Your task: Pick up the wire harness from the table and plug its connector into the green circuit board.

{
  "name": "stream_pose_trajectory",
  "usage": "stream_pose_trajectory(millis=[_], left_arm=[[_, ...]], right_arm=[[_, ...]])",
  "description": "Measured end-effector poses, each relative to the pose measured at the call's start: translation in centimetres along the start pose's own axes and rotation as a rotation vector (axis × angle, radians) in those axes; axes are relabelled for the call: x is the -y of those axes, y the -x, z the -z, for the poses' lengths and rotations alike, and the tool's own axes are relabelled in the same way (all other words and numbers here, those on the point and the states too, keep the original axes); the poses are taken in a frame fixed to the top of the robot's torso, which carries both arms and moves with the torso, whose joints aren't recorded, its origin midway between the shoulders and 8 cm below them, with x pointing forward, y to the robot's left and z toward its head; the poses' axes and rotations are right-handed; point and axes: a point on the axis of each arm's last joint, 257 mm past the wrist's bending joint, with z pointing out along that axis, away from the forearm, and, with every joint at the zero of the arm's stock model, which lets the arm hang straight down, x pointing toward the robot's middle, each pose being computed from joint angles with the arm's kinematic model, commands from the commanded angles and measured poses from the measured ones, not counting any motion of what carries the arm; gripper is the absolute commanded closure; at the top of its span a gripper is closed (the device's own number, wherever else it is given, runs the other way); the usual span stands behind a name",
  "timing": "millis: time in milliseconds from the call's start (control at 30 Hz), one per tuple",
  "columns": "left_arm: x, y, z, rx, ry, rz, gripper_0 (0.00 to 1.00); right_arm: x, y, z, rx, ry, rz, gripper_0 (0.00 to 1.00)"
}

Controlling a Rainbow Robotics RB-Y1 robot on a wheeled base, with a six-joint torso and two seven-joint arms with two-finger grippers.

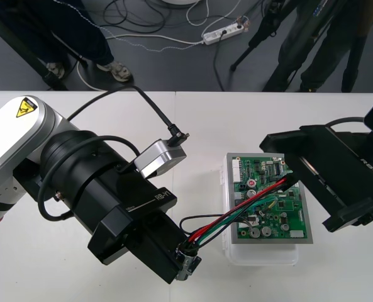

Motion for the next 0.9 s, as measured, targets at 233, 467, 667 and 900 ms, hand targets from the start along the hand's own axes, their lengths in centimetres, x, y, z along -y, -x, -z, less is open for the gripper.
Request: stream_pose_trajectory(millis=[233,467,667,900], left_arm=[[0.01,0.0,0.0,0.0,0.0,0.0,1.0],[0.01,0.01,0.0,0.0,0.0,0.0,1.0],[0.01,0.01,0.0,0.0,-0.001,0.0,1.0],[0.01,0.01,0.0,0.0,-0.001,0.0,1.0]], right_arm=[[-0.19,-0.15,-0.24,0.014,0.011,-0.018,0.0],[-0.31,0.48,-0.24,0.038,0.016,-0.019,0.0],[-0.51,0.55,-0.44,0.037,0.024,-0.016,0.0],[-0.7,0.63,-0.72,0.041,0.034,-0.011,0.0]])
